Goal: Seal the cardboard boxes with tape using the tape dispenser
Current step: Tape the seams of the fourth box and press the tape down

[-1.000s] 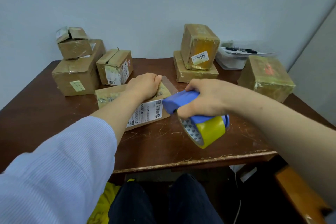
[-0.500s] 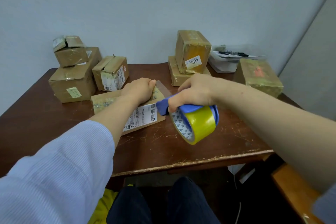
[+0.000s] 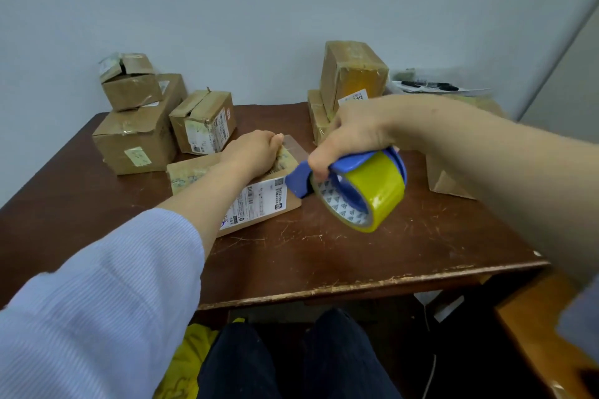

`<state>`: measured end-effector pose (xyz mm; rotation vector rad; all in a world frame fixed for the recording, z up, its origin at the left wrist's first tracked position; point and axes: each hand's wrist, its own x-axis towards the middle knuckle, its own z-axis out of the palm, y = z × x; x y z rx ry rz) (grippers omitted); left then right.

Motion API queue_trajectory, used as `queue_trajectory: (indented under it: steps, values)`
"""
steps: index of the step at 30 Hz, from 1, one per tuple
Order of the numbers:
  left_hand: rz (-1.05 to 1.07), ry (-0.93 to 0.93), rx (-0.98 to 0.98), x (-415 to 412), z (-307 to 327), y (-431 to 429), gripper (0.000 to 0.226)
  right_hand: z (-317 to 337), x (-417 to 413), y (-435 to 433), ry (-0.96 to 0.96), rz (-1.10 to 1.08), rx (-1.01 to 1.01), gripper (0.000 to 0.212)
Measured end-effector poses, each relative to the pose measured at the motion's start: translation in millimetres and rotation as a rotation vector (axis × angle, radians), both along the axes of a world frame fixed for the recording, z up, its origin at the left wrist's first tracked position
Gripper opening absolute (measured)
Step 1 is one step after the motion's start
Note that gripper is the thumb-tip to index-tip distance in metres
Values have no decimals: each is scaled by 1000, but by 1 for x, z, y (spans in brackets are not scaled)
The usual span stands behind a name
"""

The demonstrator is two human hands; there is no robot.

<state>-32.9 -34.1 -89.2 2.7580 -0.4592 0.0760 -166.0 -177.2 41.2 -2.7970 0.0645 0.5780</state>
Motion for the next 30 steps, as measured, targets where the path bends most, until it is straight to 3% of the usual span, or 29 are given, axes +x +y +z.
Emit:
queue_trajectory:
  steps: [3,7,12,17,20,23,26,30]
  values:
    - [7,5,-8,-2,1,0,46,9,11,6,118,26,-12,28]
    - [7,16,-10,-3,1,0,45,-4,8,-1,-25,-29,31,43]
    - [41,12,-6,-4,5,-2,42,-37,-16,-13,-119,-217,316,59]
    - [75,0,-22,-8,2,-2,45,-66,-27,0,-56,-144,155,70]
    - [54,3,-35,-3,1,0,43,-31,-24,-15,-80,-126,236,60]
    - [70,-4,-27,-4,0,-1,46,-11,-19,-43,-219,-172,190,66]
    - [83,-19,-13,-4,0,-1,48,-48,-10,-56,-338,-183,120,73]
    - [81,-27,0,-8,3,-2,49,-113,1,-56,-392,-162,-205,86]
